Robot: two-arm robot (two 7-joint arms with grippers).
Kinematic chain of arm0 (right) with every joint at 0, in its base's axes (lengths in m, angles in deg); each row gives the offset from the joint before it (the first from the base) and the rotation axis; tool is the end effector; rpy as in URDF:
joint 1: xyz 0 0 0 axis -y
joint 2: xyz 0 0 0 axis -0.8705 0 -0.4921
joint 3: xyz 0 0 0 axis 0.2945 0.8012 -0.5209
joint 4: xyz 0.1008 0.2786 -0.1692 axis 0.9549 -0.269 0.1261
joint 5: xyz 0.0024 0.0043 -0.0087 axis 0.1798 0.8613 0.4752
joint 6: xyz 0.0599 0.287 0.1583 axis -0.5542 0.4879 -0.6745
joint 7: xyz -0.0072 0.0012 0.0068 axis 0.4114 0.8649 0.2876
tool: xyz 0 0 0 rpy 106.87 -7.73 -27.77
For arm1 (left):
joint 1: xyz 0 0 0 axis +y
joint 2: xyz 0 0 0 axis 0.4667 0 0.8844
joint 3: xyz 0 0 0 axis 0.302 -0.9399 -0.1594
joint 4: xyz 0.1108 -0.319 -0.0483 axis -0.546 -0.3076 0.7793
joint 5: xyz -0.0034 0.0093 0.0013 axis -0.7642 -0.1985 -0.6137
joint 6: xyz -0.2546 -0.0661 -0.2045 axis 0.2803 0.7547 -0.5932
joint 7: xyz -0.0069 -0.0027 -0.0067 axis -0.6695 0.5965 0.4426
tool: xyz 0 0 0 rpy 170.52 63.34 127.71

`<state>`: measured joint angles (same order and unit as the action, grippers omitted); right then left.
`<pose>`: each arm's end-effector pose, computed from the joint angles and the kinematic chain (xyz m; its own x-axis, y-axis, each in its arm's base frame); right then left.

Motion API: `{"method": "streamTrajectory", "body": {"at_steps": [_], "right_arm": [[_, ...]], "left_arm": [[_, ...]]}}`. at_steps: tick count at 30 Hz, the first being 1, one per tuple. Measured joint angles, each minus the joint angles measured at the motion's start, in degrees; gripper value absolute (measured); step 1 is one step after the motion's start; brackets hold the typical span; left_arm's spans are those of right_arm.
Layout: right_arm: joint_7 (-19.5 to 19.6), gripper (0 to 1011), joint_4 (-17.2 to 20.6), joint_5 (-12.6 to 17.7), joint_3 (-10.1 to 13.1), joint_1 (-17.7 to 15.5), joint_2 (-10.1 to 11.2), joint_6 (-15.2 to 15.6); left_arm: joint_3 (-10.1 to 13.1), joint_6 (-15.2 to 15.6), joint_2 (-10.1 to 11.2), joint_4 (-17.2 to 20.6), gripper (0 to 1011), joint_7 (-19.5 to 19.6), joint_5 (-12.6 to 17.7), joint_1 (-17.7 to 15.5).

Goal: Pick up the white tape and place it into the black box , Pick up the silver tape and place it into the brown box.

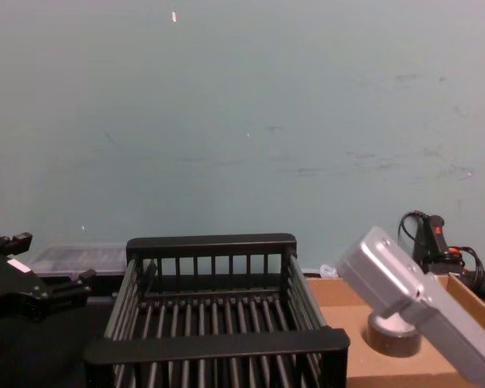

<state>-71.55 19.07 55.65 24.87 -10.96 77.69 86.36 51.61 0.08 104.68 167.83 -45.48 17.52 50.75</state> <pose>0.4044 0.0231 -0.3580 0.8949 -0.4456 0.0234 0.4036 0.7860 -0.4683 0.3894 0.1053 -0.3481 0.2923 0.8803 0.3738 -0.9552 0.2873 0.0704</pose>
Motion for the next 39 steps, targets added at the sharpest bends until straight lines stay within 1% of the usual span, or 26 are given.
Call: {"method": "streamTrajectory", "body": {"at_steps": [6, 10, 14, 19, 24, 30, 33, 39], "right_arm": [[-0.8, 104, 1.2, 1.1, 0.7, -0.1, 0.8, -0.7], [-1.5, 104, 2.7, 1.9, 1.2, -0.2, 1.8, -1.4], [-2.1, 104, 4.2, 3.0, 1.8, -0.4, 2.9, -2.1], [-2.6, 104, 6.4, 5.2, 3.1, -0.4, 4.4, -2.8], [-2.3, 104, 7.1, 6.3, 3.7, -0.1, 5.0, -3.3], [-1.1, 104, 6.9, 7.3, 4.6, 1.0, 4.9, -3.4], [-0.1, 104, 6.5, 7.6, 5.0, 1.8, 4.4, -3.3], [2.2, 104, 4.7, 7.6, 5.5, 3.8, 2.8, -2.8]], "left_arm": [[0.0, 0.0, 0.0, 0.0, 1001, 0.0, 0.0, 0.0], [0.0, 0.0, 0.0, 0.0, 1001, 0.0, 0.0, 0.0], [0.0, 0.0, 0.0, 0.0, 1001, 0.0, 0.0, 0.0], [0.0, 0.0, 0.0, 0.0, 1001, 0.0, 0.0, 0.0], [0.0, 0.0, 0.0, 0.0, 1001, 0.0, 0.0, 0.0], [0.0, 0.0, 0.0, 0.0, 1001, 0.0, 0.0, 0.0], [0.0, 0.0, 0.0, 0.0, 1001, 0.0, 0.0, 0.0], [0.0, 0.0, 0.0, 0.0, 1001, 0.0, 0.0, 0.0]]}}
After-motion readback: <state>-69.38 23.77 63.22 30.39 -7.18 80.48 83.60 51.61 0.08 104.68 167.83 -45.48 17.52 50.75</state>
